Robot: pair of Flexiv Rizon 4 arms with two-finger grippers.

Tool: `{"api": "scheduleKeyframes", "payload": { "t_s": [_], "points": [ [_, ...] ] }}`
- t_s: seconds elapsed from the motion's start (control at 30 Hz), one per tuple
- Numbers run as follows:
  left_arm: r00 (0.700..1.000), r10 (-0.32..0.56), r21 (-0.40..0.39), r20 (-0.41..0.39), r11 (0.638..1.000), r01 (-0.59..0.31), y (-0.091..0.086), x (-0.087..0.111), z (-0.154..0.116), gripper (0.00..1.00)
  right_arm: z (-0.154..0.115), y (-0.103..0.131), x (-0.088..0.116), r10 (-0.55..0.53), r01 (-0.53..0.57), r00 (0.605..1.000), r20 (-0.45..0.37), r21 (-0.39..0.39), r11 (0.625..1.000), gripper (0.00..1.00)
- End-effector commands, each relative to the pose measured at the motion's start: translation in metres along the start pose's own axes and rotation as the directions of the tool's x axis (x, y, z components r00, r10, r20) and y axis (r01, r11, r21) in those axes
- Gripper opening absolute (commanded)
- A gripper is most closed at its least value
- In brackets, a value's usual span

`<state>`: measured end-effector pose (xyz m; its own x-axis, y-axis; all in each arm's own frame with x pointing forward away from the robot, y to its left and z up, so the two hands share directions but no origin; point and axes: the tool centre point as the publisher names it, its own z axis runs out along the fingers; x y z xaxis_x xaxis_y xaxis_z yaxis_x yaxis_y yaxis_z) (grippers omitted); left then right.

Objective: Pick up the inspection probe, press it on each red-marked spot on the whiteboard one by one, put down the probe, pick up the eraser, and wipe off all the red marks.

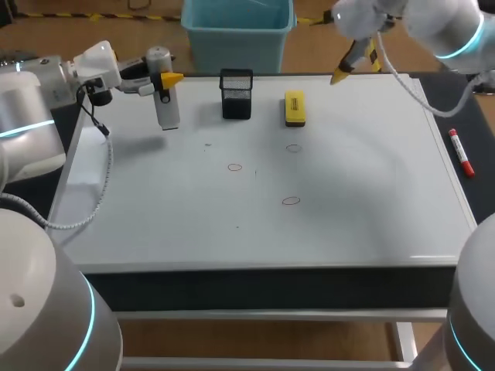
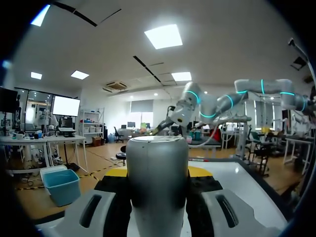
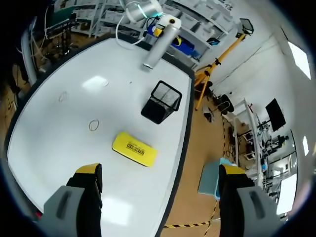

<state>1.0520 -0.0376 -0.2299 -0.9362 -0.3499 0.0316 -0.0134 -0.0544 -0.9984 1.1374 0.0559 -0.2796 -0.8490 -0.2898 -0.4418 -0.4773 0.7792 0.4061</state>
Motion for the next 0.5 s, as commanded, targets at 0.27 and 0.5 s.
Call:
{"api": "scheduleKeyframes", "payload": {
  "t_s": [0.27,0.5],
  "points": [
    [1.0,0.001,0.003,0.001,1.0,-0.001,0.0,0.0,0.0,0.0,0.029,-0.006,0.0,-0.515,0.671,0.573,-0.638,0.005,0.741,1.0],
    [1.0,0.001,0.003,0.001,1.0,-0.001,0.0,0.0,0.0,0.0,0.037,-0.015,0.011,-0.568,0.747,0.483,-0.667,-0.024,0.664,1.0]
  ]
}}
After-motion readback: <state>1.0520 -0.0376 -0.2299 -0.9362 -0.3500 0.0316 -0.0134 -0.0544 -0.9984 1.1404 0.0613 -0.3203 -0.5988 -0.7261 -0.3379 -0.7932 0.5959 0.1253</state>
